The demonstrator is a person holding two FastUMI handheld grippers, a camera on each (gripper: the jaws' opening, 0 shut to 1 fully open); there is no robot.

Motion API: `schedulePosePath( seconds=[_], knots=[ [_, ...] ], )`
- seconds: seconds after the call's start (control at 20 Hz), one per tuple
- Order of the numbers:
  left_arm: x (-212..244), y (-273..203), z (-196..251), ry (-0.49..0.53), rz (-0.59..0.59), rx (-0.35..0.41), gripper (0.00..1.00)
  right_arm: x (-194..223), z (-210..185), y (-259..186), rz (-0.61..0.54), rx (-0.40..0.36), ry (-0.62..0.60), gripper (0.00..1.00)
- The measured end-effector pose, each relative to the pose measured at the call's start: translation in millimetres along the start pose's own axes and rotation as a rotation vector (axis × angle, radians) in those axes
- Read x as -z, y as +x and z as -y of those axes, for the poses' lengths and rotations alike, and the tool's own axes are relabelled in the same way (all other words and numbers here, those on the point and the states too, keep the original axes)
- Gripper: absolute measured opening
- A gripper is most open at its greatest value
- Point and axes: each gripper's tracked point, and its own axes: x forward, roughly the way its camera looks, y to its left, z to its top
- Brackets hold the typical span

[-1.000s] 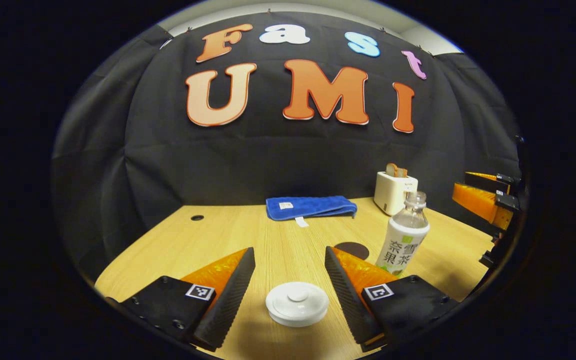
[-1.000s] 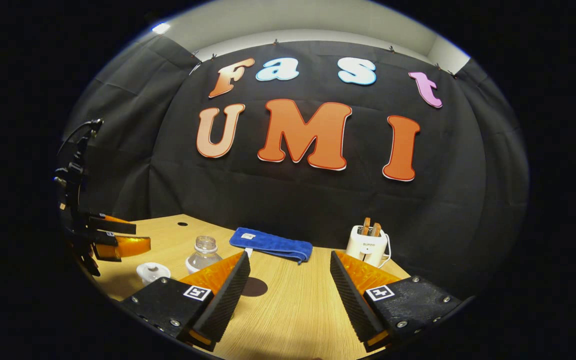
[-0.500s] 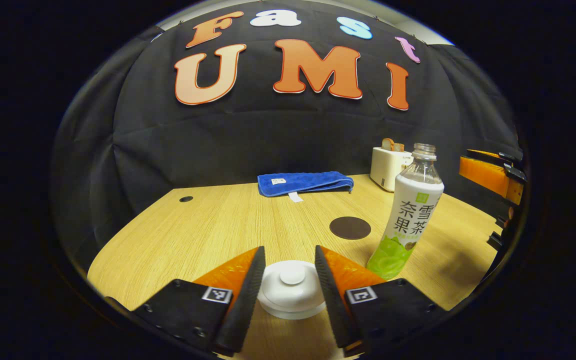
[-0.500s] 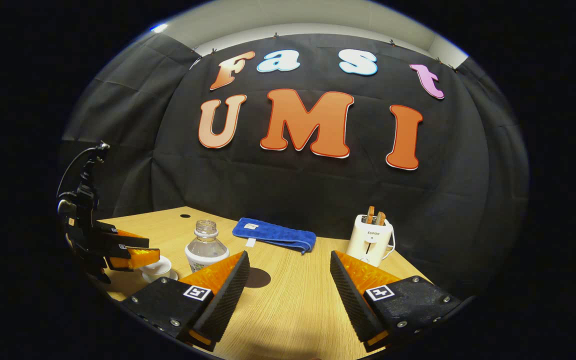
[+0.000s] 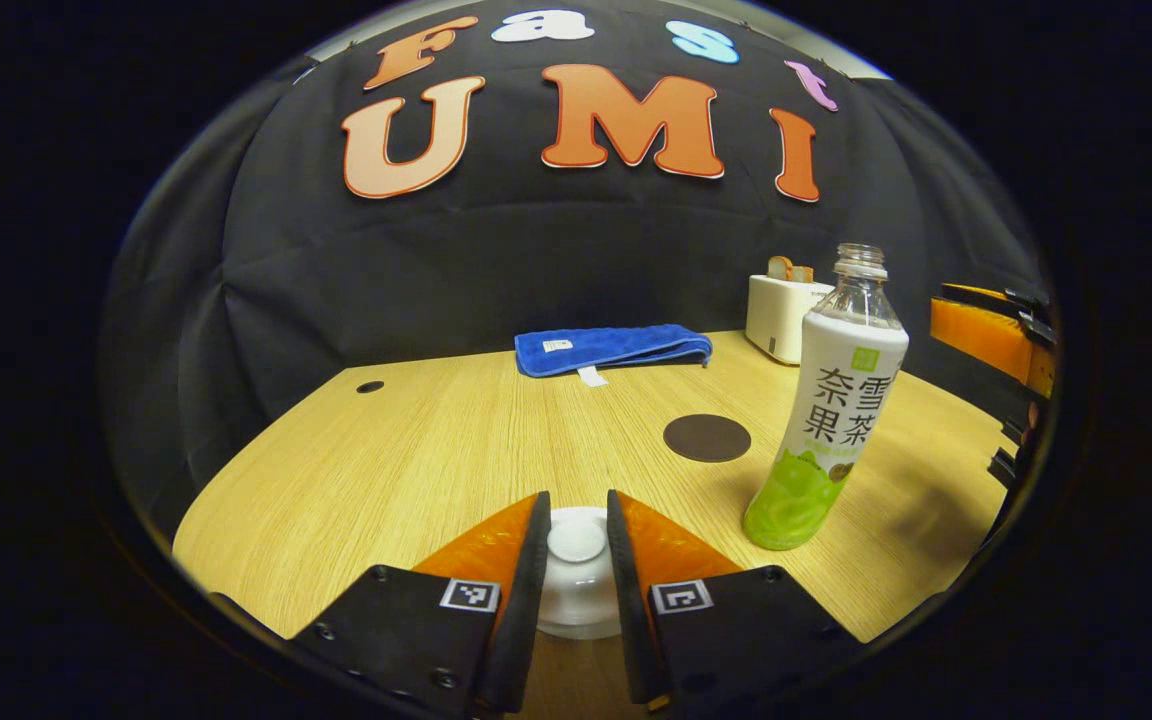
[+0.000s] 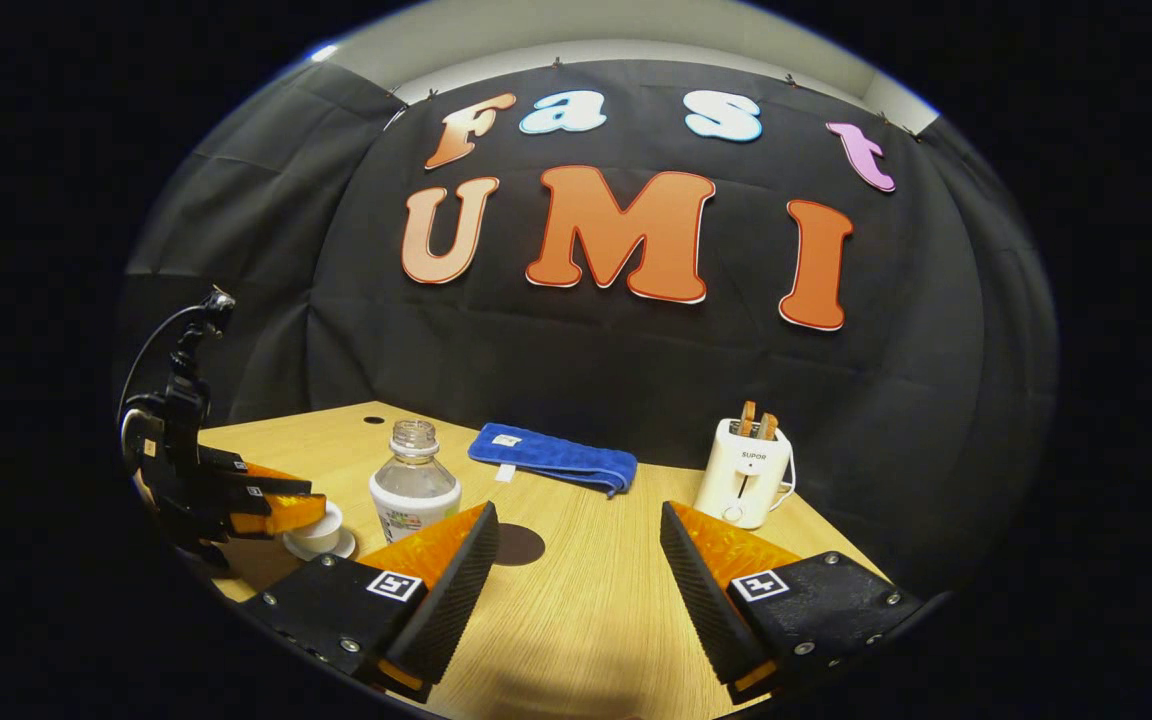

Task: Open the teacup lid with one hand, grasp the water bottle and pour water into the teacup with the other hand; after pouring, place the water bottle on the coaster and then close the teacup lid.

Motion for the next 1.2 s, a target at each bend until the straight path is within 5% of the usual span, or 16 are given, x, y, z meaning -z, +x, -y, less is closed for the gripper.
schedulePosePath(
  seconds=[0.05, 0.2, 1.2],
  knots=[
    [0.7, 5.3, -0.3, -0.006, -0.005, 0.004, 0.33, 0.6, -1.7, 0.3, -0.003, -0.005, -0.001, 0.96],
    [-2.7, -2.9, -3.3, 0.001, 0.006, -0.009, 0.31, 2.6, -11.3, -0.4, -0.009, -0.037, 0.0, 0.97],
    [-27.7, -34.9, -65.6, -0.005, 0.105, -0.167, 0.33, 58.6, -96.4, 8.0, -0.151, -0.266, 0.023, 0.94]
  ],
)
